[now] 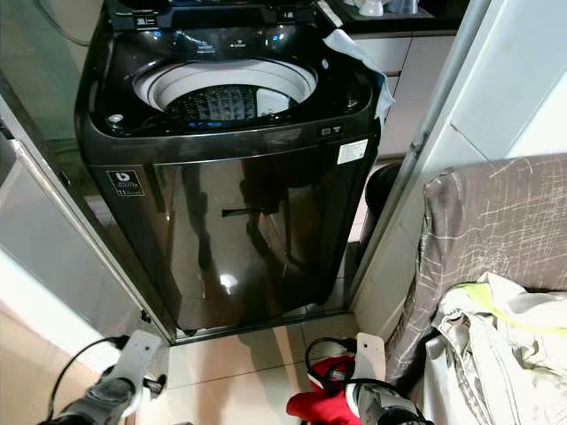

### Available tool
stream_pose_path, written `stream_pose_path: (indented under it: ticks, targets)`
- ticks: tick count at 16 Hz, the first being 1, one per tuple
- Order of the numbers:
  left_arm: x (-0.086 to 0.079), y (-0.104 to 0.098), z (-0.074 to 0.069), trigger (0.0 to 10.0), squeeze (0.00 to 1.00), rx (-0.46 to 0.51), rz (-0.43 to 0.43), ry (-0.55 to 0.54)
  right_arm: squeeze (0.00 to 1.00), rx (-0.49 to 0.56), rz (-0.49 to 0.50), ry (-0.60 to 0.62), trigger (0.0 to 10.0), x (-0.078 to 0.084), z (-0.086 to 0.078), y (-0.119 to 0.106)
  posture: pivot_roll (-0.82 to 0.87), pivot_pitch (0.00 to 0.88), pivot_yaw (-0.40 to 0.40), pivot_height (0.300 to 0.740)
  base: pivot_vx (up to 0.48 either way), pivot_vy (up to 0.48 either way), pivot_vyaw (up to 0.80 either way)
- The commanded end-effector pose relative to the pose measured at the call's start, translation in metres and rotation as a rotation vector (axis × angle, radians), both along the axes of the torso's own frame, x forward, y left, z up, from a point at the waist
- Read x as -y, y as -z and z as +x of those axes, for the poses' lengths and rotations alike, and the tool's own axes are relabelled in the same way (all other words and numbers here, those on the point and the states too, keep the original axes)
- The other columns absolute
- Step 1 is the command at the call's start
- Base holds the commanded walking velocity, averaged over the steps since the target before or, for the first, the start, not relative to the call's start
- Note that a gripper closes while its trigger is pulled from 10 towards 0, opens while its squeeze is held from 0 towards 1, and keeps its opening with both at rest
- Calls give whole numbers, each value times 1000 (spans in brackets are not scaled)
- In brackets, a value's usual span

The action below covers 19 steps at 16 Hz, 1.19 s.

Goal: Clothes washing

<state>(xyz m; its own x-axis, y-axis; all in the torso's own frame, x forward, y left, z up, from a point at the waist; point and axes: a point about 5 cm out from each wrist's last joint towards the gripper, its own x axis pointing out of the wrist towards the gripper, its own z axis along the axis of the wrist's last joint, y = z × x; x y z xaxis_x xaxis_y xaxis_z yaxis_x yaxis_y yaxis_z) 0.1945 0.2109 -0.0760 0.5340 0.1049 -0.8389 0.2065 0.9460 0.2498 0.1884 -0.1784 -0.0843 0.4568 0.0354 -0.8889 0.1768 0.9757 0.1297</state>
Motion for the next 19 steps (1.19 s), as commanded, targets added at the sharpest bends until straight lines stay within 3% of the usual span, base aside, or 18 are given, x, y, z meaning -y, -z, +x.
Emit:
stream_pose_path:
  ticks: [1,7,9,11,13,14,15,16,17,19]
  targets:
    - [0,-1,3,10000,0,8,-9,-24,0,32,-3,-17,10000,0,9,-5,59,37,19,740,0,0,0]
    - [6,5,-6,10000,0,-40,-7,4,0,28,47,83,10000,9,11,-7,24,43,36,740,0,0,0]
    - [7,4,-5,10000,0,-43,8,42,0,-7,102,227,10000,12,6,-5,22,43,40,740,0,0,0]
    - [3,3,-4,10000,0,-34,-53,-165,0,-1,139,273,10000,13,7,-5,9,40,48,740,0,0,0]
    - [1,4,-6,10000,0,-33,-91,-266,0,-1,131,237,10000,14,7,-6,-10,34,48,740,0,0,0]
    - [5,5,-5,10000,0,-40,-91,-229,0,3,79,105,10000,14,8,-6,-20,34,47,740,0,0,0]
    - [9,5,-4,10000,0,-41,-92,-197,0,17,46,8,10000,0,15,-8,-20,34,44,740,0,0,0]
    - [12,4,-3,10000,0,-38,-87,-170,0,20,47,-44,10000,-28,25,-11,-22,34,40,740,0,0,0]
    - [13,4,-2,10000,0,-39,-80,-154,0,18,40,-78,10000,-39,28,-13,-22,34,40,740,0,0,0]
    - [16,4,-1,10000,0,-45,-57,-98,0,21,18,-111,10000,-39,29,-13,-25,34,34,740,0,0,0]
